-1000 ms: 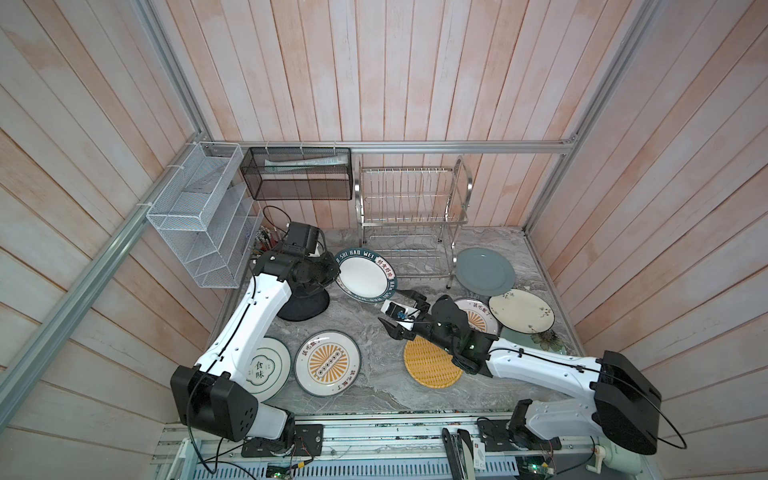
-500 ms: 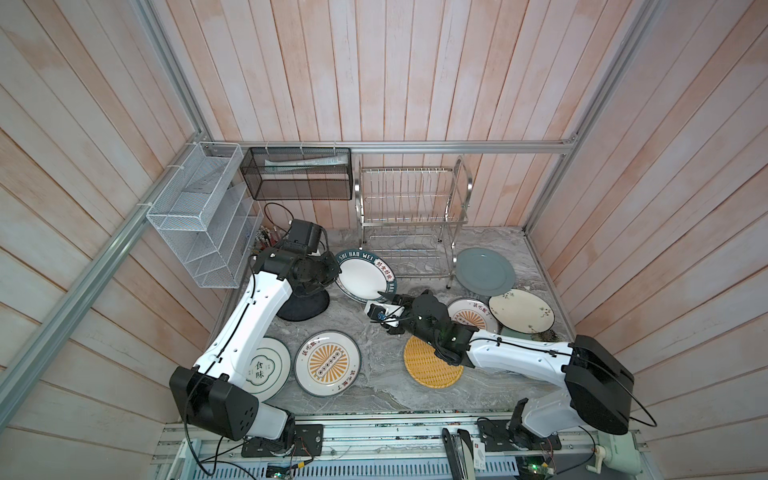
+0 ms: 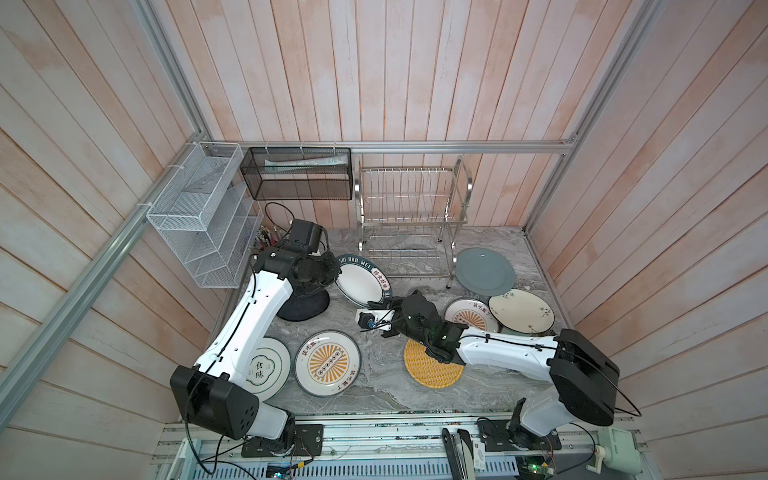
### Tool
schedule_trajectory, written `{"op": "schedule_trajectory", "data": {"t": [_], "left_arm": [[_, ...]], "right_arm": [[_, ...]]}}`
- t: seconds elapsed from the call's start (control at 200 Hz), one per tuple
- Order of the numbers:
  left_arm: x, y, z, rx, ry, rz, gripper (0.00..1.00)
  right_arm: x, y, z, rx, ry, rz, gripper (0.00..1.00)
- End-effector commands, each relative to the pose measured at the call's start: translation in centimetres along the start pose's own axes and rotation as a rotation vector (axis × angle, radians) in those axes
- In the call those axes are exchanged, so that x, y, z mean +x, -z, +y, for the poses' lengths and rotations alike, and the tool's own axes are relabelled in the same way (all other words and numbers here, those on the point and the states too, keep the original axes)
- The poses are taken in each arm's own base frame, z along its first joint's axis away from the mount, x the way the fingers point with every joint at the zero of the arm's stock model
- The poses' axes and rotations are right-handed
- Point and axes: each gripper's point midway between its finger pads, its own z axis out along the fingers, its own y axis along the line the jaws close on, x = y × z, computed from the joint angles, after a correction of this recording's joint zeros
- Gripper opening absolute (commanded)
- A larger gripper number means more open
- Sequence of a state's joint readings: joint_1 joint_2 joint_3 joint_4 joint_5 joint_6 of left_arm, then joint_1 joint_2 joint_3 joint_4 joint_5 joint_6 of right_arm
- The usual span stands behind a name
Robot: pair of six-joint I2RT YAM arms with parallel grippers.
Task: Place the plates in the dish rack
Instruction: 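Lift the plate upright toward the rack with right gripper while left gripper withdraws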
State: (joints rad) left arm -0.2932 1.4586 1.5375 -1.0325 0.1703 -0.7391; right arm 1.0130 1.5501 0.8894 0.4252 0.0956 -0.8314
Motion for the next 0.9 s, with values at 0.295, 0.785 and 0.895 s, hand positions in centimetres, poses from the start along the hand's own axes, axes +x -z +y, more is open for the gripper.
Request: {"op": "schedule_trajectory", "data": {"t": [0.295, 0.785, 0.895], "left_arm": [[-3.8, 5.9, -2.2, 0.237, -0.041, -0.148, 1.00], [-5.5, 21.7, -3.7, 0.588, -0.273, -0.709, 1.00], [-4.5, 21.7, -3.7, 0.644, -0.314, -0.760, 1.00]], "right_arm": [[-4.5, 3.5, -6.9, 0.136, -0.149, -0.145, 0.00], [-15.2, 13.2, -19.2, 0.281, -0.472, -0.513, 0.00], [-15.8, 12.6, -23.5, 0.369, -0.576, -0.460, 0.00]]}}
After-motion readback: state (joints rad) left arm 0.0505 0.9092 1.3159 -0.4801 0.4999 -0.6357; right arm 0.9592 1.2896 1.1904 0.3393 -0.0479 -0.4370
